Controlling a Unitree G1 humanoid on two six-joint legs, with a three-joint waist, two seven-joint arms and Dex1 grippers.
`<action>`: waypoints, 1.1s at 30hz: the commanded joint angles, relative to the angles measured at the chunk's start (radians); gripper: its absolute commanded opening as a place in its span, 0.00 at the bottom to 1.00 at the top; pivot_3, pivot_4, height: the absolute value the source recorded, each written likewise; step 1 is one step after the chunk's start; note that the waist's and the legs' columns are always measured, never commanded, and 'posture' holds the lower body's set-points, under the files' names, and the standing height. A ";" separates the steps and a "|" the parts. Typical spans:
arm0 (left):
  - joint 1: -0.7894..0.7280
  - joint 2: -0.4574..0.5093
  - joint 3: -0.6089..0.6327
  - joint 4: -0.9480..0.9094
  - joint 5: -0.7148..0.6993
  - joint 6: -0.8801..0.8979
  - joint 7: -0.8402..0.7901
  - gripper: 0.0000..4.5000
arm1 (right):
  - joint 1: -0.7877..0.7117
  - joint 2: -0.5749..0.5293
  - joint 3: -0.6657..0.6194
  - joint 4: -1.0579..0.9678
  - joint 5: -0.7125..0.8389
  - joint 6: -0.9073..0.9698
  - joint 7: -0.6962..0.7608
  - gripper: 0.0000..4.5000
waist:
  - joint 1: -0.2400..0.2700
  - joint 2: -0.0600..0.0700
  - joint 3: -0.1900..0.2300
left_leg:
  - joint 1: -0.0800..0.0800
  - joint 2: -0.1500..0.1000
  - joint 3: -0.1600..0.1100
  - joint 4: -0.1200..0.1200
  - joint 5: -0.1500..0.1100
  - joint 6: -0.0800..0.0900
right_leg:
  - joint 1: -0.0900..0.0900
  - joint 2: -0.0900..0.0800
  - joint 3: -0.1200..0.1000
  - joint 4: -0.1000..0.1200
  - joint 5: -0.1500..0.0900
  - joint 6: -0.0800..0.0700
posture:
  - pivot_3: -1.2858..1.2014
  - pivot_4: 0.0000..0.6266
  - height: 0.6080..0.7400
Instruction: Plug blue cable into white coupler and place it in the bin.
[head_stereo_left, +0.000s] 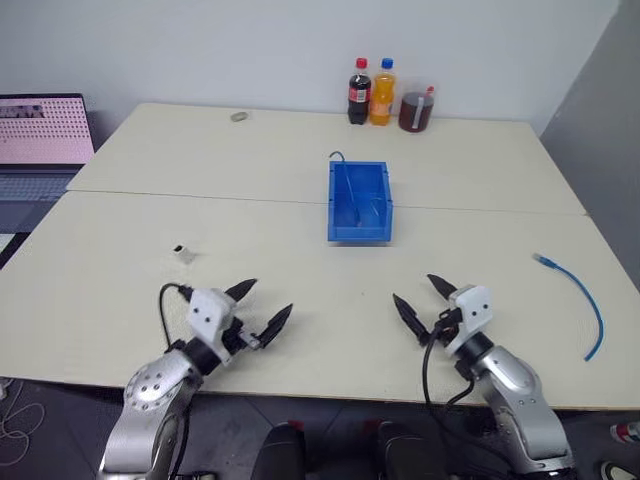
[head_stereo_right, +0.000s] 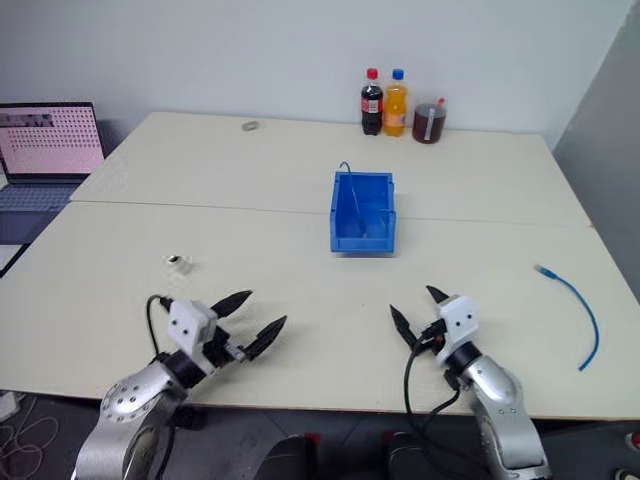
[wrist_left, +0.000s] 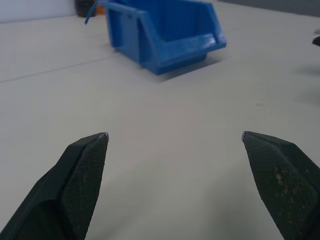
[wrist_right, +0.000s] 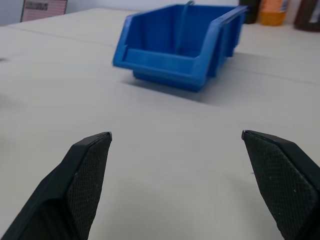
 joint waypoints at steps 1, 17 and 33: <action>-0.087 0.032 -0.074 -0.081 -0.071 0.105 -0.078 1.00 | 0.000 -0.063 -0.132 -0.092 0.063 0.054 -0.016 0.99 | -0.002 0.000 0.000 | 0.000 0.000 0.000 0.000 0.000 0.000 | 0.000 0.000 0.000 0.000 0.000 0.000 | 0.52 0.24 1.00; -0.455 0.074 -0.350 -0.062 -0.066 0.391 -0.215 1.00 | -0.226 -0.551 -0.400 0.523 0.125 0.385 0.146 0.99 | -0.012 0.002 0.001 | 0.014 -0.001 -0.001 -0.001 0.000 0.000 | 0.015 0.001 0.000 -0.002 -0.001 -0.001 | 0.52 0.24 1.00; -0.495 0.050 -0.363 -0.055 -0.070 0.406 -0.223 1.00 | -0.509 -0.654 -0.256 1.120 -0.002 0.309 0.306 0.72 | -0.029 0.003 0.001 | 0.015 -0.001 -0.002 -0.001 0.000 0.000 | 0.017 0.001 0.000 -0.004 -0.001 0.000 | 0.52 0.24 1.00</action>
